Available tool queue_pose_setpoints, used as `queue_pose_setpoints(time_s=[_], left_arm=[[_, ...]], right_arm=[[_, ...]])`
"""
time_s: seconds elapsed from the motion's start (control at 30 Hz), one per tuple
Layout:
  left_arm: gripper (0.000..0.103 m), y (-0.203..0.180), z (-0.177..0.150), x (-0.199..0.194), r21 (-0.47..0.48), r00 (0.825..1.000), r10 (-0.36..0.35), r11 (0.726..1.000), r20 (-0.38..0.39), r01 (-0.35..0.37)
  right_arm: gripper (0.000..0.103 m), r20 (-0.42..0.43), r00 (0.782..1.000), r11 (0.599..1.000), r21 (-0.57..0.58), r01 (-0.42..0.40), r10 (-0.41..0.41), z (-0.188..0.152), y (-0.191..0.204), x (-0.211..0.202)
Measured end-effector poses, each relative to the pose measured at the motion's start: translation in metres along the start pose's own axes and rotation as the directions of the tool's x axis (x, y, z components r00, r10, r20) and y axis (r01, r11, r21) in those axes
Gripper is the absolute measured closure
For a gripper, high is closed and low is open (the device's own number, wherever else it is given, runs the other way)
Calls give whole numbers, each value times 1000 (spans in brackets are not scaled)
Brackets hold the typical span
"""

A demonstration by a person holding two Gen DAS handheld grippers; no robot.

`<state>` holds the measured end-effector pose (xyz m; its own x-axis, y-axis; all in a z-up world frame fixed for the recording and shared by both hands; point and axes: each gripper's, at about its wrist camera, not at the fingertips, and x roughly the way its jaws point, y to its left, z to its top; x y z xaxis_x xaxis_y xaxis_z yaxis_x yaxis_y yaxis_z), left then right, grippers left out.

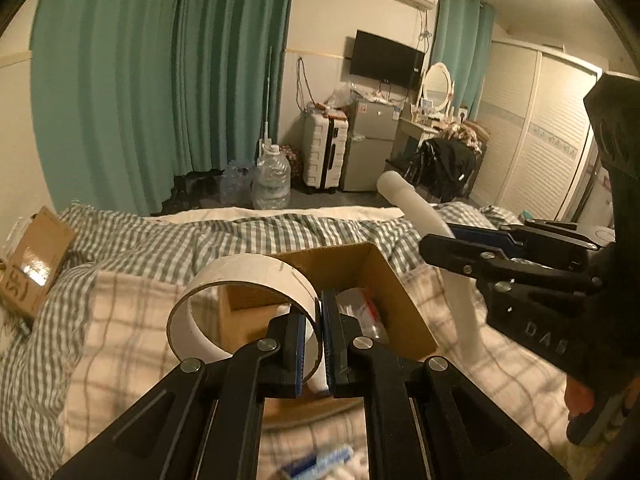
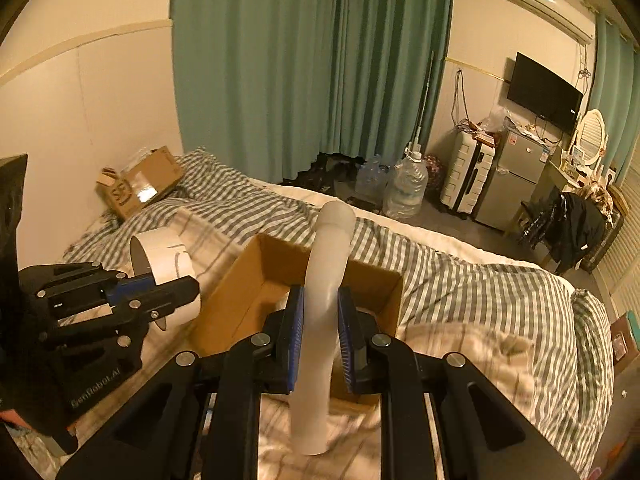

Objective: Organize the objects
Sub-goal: 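Carry the tape roll with the left tool while the right tool carries the tube into the box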

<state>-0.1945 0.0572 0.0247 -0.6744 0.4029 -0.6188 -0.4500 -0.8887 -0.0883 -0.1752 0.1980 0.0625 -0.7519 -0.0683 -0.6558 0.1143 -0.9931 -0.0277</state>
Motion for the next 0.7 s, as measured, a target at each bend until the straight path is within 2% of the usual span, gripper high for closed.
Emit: queue_pose_setpoints(time_s=[0.13,0.3,0.47,0.53,0.57,0.63,0.7], left_arm=[[95,-3,-3,37,10,999,5,1000,-39,-5],[95,-1,-17,74,9,995,7,1000,-103,-6],[95,-5,-22,84,17,993,20,1000,-118,-18],[93,-6,-21,84,14,993,23,1000,-113,-22],[90,-6,-20,82,6,993,25,1000,-112,-25],[76,-4,-18,77,-8,993,28,1000,-115,-29],[45,-3,-19,68,-15,993,38,999,-111,-40]], right_arm=[[87,-31,1000,1000,23,-3,4,1,-14,36],[87,-87,996,999,52,-8,12,-13,-26,77],[87,-111,993,997,71,-28,35,-24,-34,92],[78,-109,994,997,76,-18,27,-26,-38,90],[75,-103,995,997,82,-9,17,-26,-40,86],[48,-87,996,996,93,13,-5,-26,-44,77],[43,-57,998,994,106,38,-33,-24,-47,60]])
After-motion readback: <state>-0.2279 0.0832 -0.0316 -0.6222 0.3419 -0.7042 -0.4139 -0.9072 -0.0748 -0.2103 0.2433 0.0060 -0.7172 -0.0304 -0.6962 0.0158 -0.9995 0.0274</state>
